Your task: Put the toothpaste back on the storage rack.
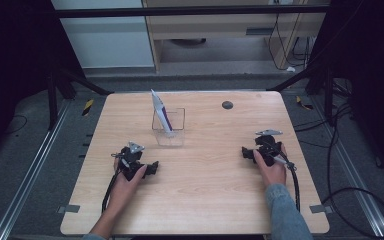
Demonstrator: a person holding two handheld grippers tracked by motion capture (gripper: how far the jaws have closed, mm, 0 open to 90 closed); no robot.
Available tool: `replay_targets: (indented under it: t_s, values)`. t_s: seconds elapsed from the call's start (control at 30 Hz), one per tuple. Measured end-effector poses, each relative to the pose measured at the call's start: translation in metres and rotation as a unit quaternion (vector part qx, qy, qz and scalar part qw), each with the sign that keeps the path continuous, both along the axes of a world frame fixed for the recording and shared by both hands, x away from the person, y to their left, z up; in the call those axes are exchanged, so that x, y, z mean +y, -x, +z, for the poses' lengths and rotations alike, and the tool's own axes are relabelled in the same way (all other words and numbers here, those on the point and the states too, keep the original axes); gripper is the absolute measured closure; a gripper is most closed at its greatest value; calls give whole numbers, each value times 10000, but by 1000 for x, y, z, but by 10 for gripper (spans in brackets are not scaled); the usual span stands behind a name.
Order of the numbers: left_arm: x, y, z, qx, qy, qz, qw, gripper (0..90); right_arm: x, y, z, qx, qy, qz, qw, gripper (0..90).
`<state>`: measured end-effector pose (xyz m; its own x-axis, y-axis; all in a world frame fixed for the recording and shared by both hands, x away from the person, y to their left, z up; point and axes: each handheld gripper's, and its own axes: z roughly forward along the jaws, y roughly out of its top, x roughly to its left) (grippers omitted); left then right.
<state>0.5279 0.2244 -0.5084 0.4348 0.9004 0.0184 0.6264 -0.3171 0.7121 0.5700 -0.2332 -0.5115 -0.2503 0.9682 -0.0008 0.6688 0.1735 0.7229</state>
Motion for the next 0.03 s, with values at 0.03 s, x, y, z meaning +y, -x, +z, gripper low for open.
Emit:
replay_targets:
  t_s: [0.03]
  values:
    - [0, 0, 0, 1, -3, -4, 10000, 0, 0, 0, 0, -1, -3, -13, 10000, 3]
